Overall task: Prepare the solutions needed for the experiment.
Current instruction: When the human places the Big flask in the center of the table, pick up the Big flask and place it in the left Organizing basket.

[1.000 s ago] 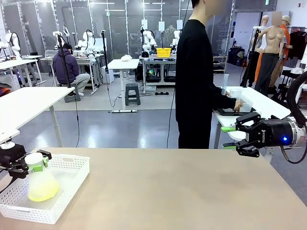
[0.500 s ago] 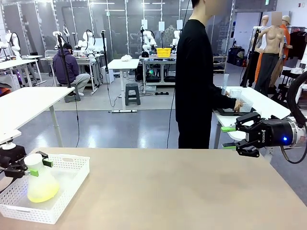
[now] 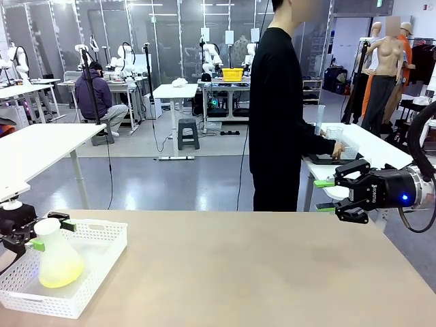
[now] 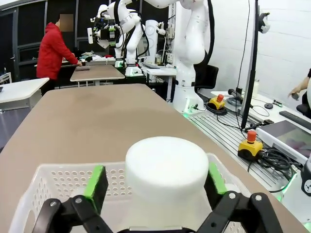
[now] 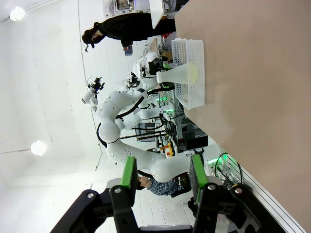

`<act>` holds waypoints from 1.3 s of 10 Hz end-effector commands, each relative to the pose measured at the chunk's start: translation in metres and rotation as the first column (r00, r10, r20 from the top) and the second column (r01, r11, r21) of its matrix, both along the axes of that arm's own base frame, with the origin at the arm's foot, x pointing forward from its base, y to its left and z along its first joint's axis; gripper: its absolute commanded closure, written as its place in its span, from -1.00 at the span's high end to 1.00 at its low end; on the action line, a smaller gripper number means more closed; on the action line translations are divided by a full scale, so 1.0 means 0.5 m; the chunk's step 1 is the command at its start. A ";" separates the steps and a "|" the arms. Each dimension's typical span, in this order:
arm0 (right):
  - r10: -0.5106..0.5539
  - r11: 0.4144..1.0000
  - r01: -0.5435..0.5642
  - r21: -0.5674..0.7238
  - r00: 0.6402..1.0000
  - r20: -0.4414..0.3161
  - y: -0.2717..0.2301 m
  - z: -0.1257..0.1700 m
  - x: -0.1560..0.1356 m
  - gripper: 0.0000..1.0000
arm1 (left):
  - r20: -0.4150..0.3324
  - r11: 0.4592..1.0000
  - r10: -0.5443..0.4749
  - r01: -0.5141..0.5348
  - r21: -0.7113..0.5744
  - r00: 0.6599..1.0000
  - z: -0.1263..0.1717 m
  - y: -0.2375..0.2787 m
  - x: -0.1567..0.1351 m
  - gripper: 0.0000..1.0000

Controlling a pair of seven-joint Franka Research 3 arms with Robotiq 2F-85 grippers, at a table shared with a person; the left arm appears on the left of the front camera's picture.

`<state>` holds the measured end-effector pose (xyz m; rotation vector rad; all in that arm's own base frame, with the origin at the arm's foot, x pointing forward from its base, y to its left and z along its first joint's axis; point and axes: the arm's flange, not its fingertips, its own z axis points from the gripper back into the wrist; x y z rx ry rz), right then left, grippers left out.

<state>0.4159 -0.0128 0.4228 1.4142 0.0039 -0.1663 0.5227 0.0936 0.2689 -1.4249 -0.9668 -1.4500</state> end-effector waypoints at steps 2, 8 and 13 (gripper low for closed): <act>-0.008 1.000 0.008 -0.004 1.000 0.008 0.001 0.003 0.001 0.12 | 0.000 1.000 0.000 0.000 0.000 1.000 0.000 0.000 0.000 1.00; -0.008 1.000 0.008 -0.004 1.000 0.008 0.001 0.003 0.001 0.12 | 0.000 1.000 0.000 0.000 0.000 1.000 0.000 0.000 0.000 1.00; -0.008 1.000 0.008 -0.004 1.000 0.008 0.001 0.003 0.001 0.12 | 0.039 0.999 0.019 -0.017 -0.031 0.999 0.063 0.047 0.041 1.00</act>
